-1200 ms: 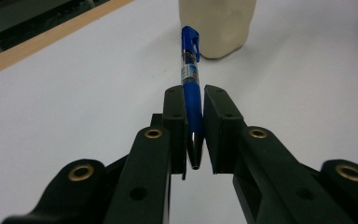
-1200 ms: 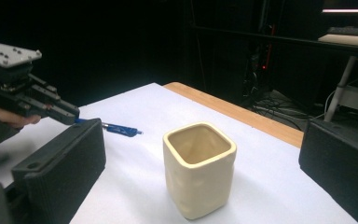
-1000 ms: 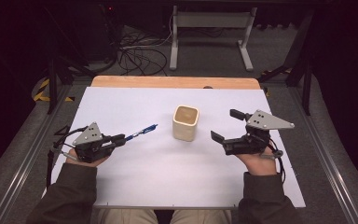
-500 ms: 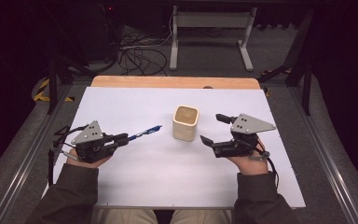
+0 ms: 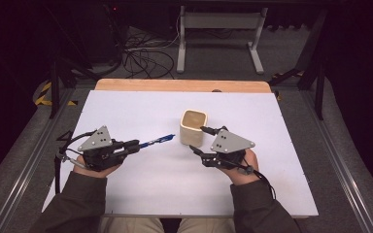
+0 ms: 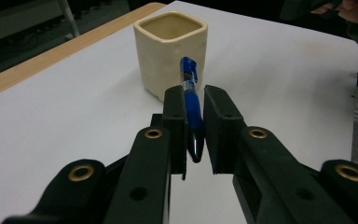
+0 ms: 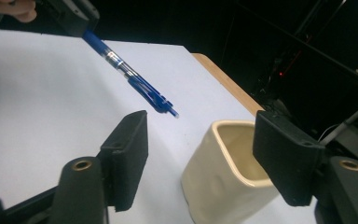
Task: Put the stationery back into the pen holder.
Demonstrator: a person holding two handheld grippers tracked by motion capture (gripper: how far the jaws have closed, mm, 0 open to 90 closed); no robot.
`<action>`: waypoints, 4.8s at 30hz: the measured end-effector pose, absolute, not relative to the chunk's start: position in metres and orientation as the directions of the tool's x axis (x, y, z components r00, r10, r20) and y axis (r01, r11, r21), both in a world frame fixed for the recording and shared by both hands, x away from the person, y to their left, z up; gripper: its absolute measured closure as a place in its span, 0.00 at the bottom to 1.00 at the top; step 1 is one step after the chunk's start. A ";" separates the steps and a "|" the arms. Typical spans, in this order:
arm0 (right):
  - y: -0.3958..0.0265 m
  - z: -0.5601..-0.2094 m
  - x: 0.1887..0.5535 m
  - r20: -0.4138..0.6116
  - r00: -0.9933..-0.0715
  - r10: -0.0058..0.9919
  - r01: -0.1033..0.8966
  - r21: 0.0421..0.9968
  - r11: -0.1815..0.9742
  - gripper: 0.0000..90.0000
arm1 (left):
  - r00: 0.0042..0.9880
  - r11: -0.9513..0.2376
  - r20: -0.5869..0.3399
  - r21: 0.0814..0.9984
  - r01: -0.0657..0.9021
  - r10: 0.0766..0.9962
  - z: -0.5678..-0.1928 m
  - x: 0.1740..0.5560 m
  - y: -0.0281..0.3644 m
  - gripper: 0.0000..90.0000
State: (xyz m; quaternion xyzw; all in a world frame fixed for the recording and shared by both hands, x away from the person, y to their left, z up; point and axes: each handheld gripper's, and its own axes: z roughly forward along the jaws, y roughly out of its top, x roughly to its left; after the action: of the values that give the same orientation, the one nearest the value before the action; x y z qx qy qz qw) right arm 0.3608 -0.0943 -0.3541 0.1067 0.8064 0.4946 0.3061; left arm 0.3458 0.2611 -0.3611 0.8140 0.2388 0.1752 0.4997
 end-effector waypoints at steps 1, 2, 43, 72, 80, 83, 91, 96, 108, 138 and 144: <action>-0.091 -0.356 0.360 -0.402 -0.787 0.468 -0.142 0.856 0.496 0.45 | 0.826 -0.387 0.046 0.897 0.213 0.562 -0.361 0.345 0.260 0.89; -0.091 -0.356 0.360 -0.402 -0.787 0.468 -0.142 0.856 0.496 0.45 | 0.826 -0.389 0.049 0.897 0.211 0.561 -0.360 0.345 0.258 0.89; -0.001 -0.410 0.337 -0.788 -0.567 0.240 -0.415 0.525 0.743 0.86 | 0.858 -0.406 0.043 0.892 0.197 0.512 -0.358 0.335 0.229 0.89; -0.005 -0.404 0.348 -0.700 -0.624 0.347 -0.359 0.652 0.668 0.88 | 0.795 -0.247 0.053 0.961 0.123 0.604 -0.355 0.330 0.246 0.63; -0.012 -0.398 0.354 -0.644 -0.650 0.404 -0.328 0.717 0.615 0.88 | 0.782 -0.224 0.043 0.967 0.124 0.621 -0.355 0.330 0.249 0.54; -0.015 -0.395 0.356 -0.626 -0.656 0.422 -0.320 0.737 0.596 0.88 | 0.781 -0.222 0.044 0.967 0.122 0.623 -0.356 0.330 0.250 0.51; -0.021 -0.387 0.363 -0.595 -0.656 0.465 -0.320 0.777 0.543 0.88 | 0.773 -0.212 0.044 0.970 0.118 0.633 -0.357 0.330 0.253 0.44; -0.024 -0.381 0.367 -0.575 -0.657 0.488 -0.316 0.798 0.513 0.88 | 0.768 -0.211 0.043 0.970 0.121 0.639 -0.358 0.329 0.254 0.41; -0.035 -0.371 0.376 -0.522 -0.652 0.550 -0.305 0.845 0.440 0.88 | 0.753 -0.198 0.037 0.972 0.125 0.657 -0.359 0.328 0.258 0.35; -0.073 -0.362 0.409 -0.339 -0.612 0.714 -0.256 0.940 0.226 0.88 | 0.736 -0.178 0.041 0.978 0.109 0.676 -0.360 0.327 0.266 0.35; -0.078 -0.367 0.414 -0.309 -0.609 0.731 -0.235 0.950 0.206 0.88 | 0.733 -0.175 0.039 0.978 0.111 0.679 -0.359 0.327 0.266 0.34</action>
State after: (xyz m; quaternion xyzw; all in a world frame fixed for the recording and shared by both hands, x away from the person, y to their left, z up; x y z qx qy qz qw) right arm 0.4137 -0.0782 -0.3670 0.1866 0.6648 0.6020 0.4011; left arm 0.3268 0.2658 -0.3595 0.7266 0.2717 0.2443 0.5818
